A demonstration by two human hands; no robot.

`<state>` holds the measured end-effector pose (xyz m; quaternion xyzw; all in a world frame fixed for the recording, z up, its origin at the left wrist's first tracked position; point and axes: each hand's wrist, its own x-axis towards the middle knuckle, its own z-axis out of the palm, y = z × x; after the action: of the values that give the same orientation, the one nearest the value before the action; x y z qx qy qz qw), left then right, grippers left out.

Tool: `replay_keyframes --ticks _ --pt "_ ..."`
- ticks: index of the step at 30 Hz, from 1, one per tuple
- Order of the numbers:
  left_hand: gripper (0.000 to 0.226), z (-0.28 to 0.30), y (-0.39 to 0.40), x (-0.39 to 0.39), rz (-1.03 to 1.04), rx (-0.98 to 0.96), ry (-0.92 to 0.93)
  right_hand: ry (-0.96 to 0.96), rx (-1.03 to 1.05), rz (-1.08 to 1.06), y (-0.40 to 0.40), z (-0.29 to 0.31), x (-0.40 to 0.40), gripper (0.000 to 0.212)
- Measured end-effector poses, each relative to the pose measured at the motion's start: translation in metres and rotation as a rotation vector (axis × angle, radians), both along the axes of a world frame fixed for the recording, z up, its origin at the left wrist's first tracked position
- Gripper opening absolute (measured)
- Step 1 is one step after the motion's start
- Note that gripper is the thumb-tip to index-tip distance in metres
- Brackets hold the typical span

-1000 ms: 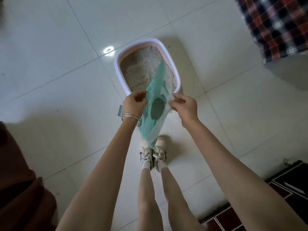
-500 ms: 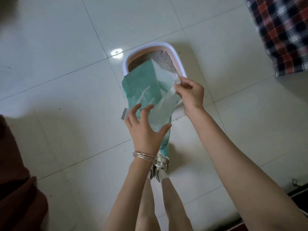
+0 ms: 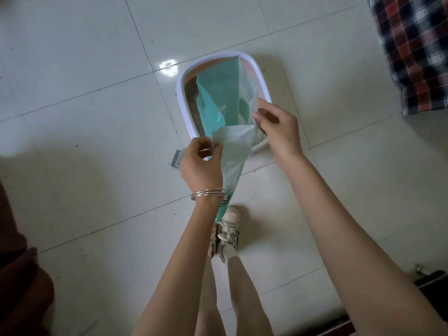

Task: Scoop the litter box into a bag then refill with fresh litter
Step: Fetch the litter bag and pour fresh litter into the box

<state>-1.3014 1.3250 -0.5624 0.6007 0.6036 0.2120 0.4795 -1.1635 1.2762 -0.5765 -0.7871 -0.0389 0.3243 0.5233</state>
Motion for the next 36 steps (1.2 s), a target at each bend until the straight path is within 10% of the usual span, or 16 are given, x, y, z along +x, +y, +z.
replay_keyframes --ticks 7,16,25,36 --pt "0.023 -0.009 0.003 0.011 0.112 -0.271 -0.145 -0.133 0.072 -0.149 -0.058 0.017 -0.053 0.049" --pt "0.021 -0.005 -0.002 0.039 0.187 -0.542 -0.361 0.159 0.003 -0.090 -0.064 -0.021 -0.103 0.073" --pt "0.015 -0.012 0.010 0.038 -0.074 -0.421 -0.457 -0.106 -0.318 -0.128 -0.045 -0.044 -0.073 0.009" --pt "0.039 -0.082 -0.052 -0.025 -0.268 -0.515 -0.030 -0.022 -0.282 -0.133 -0.047 -0.051 -0.064 0.013"
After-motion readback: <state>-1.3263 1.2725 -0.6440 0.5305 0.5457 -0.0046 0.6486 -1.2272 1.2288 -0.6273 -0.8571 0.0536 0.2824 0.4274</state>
